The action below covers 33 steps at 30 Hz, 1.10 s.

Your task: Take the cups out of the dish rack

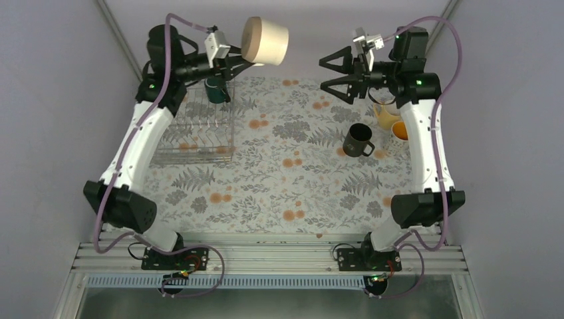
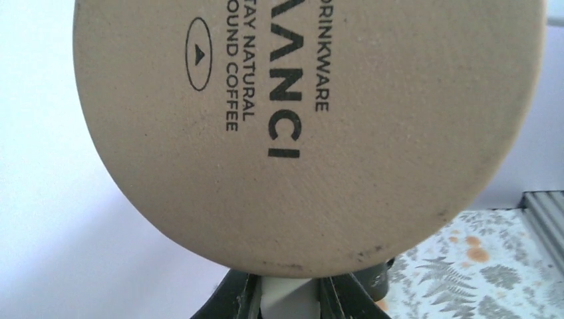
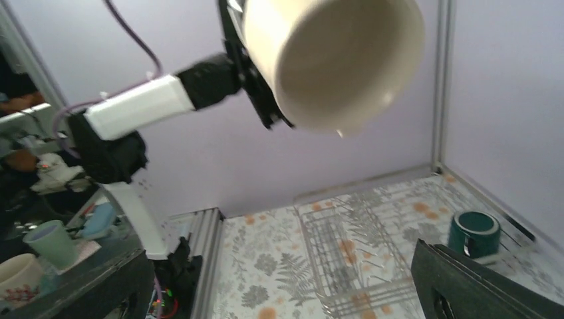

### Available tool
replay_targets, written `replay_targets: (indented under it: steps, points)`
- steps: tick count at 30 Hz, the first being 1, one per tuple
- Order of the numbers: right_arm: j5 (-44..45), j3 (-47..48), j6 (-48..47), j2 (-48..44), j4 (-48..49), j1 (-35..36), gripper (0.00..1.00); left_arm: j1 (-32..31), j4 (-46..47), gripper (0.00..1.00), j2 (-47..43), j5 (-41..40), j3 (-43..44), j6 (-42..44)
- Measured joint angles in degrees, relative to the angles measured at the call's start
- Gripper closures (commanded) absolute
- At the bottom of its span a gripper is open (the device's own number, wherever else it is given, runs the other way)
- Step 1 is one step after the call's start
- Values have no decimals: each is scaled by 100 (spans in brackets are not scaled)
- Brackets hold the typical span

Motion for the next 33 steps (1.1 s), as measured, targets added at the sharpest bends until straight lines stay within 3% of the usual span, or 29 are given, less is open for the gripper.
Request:
replay_targets:
  steps: [6,14,24,33]
  points:
    - [-765,155,855,765,997,-105,0,-227,520,97,728,315,120,-640]
    - [-850,398,992,1517,951,-103,0,-654,614,98,1360,490,621,-765]
    - [-898,522,1399,1484,1690,-103,0,-1117,365,98,2179,715,1200,-479]
    - [-791,-339,1864,1032,2459,-142,1,-1093,304,98,2586,1178,1668,-461]
